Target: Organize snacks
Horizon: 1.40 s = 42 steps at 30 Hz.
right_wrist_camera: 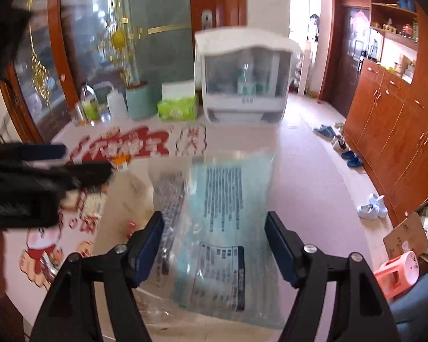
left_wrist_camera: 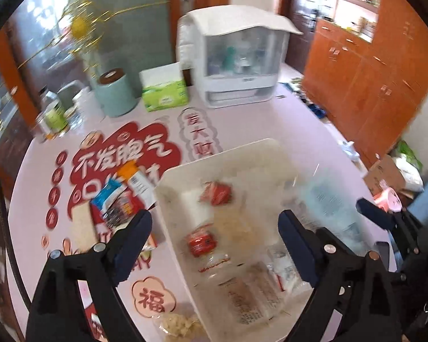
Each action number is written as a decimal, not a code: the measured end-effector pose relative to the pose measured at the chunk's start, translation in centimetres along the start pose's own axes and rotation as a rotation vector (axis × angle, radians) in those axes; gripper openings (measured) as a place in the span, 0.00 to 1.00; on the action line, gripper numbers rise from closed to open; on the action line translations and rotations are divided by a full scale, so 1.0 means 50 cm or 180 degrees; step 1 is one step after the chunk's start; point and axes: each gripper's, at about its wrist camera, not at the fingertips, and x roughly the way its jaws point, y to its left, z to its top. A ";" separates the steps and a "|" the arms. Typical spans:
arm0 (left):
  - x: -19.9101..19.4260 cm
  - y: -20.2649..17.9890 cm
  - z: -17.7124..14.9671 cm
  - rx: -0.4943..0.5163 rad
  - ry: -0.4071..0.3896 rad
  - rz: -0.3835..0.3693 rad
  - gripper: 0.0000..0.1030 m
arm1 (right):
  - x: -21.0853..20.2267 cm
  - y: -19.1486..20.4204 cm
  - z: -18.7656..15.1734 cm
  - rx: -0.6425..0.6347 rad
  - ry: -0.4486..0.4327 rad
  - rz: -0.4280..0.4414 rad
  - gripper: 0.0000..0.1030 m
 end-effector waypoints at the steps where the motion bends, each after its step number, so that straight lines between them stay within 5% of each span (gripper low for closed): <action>1: 0.003 0.012 -0.005 -0.0059 0.0024 0.0016 0.87 | 0.008 0.001 -0.006 0.0014 0.0025 0.0029 0.69; 14: -0.013 0.101 -0.164 -0.0245 0.0139 0.0415 0.87 | -0.016 0.057 -0.076 -0.0084 0.0160 0.0244 0.69; 23: -0.017 0.116 -0.268 -0.0172 0.0354 0.0447 0.87 | -0.050 0.099 -0.143 -0.0114 0.0204 0.0359 0.69; 42: -0.028 0.176 -0.327 -0.0046 0.0474 0.0470 0.87 | -0.100 0.217 -0.192 -0.0280 0.0074 0.0552 0.69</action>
